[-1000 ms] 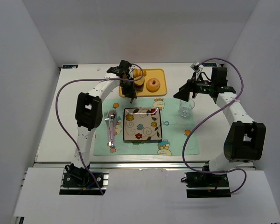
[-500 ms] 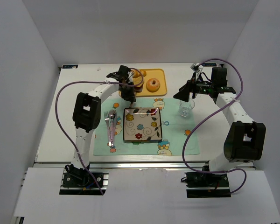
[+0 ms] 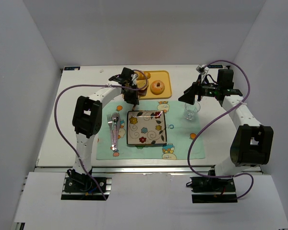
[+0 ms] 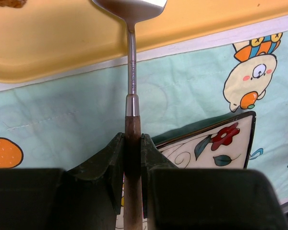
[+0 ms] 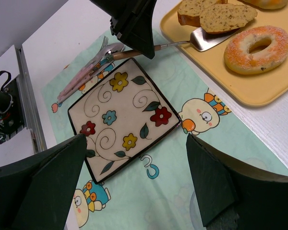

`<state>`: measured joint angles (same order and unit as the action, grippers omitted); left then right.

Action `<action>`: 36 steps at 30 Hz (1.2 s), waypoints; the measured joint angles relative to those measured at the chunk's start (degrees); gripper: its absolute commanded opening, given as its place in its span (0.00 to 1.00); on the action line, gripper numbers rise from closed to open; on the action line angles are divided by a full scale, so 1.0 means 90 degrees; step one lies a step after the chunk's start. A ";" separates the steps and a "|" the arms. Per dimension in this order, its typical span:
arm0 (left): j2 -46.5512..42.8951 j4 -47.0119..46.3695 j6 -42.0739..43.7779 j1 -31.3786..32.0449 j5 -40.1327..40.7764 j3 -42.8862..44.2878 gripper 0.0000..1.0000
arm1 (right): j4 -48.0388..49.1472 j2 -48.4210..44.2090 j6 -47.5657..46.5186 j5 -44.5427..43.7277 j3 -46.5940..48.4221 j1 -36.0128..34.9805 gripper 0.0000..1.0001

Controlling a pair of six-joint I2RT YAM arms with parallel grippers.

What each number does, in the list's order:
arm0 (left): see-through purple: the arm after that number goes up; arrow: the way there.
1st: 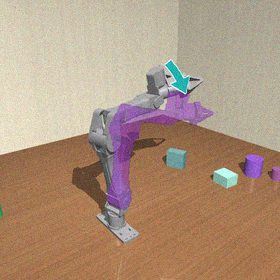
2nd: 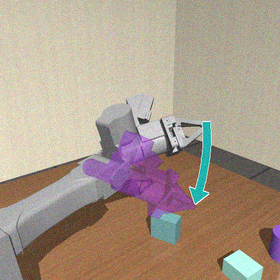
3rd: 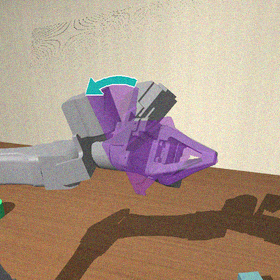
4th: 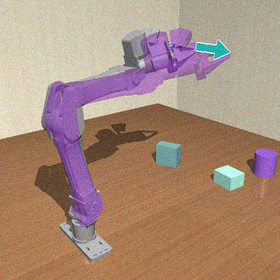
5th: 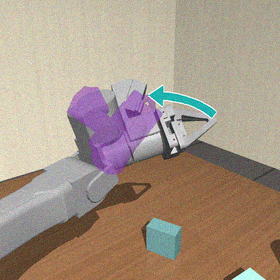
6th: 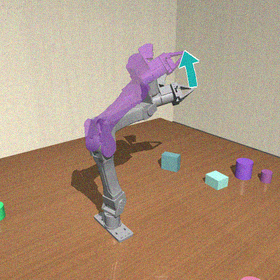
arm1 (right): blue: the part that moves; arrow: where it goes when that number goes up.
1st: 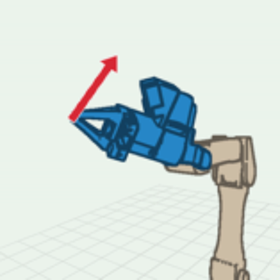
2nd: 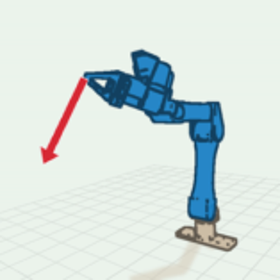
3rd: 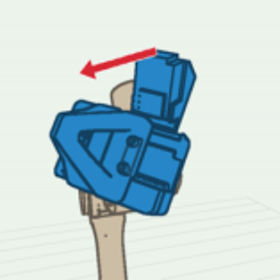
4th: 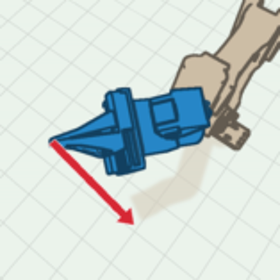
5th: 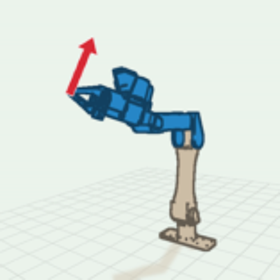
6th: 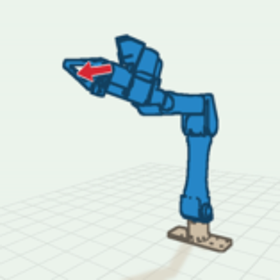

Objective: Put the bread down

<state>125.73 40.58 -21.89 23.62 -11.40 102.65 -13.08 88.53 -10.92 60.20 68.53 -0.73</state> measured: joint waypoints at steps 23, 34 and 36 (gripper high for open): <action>-0.0289 -0.0010 0.0126 0.0129 0.0000 -0.0007 0.00 | -0.0002 0.0000 0.0000 0.0002 0.0000 0.0000 0.89; -0.0984 -0.0046 0.0228 0.0240 0.0007 -0.0551 0.00 | -0.0005 0.0000 -0.0007 0.0000 0.0000 0.0000 0.89; -0.1358 -0.0041 0.0270 0.0272 0.0005 -0.0906 0.00 | -0.0007 0.0000 -0.0022 0.0000 0.0000 0.0000 0.89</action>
<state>113.51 40.21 -19.46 26.06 -11.35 94.50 -13.15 88.53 -11.11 60.20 68.53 -0.73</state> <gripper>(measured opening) 0.262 0.892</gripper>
